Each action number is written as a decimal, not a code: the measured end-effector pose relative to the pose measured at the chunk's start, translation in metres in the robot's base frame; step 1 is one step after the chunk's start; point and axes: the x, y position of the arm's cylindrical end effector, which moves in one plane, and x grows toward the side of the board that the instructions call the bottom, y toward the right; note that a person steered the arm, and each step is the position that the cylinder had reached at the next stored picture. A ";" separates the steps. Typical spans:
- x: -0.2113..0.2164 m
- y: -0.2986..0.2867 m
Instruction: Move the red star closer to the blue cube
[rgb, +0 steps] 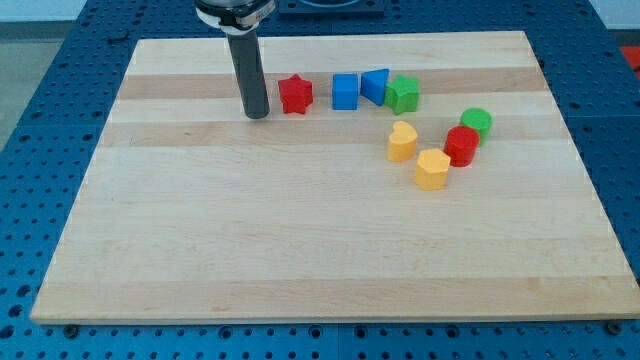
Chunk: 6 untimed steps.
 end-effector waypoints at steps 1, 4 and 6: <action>-0.006 0.000; -0.009 0.028; -0.014 0.046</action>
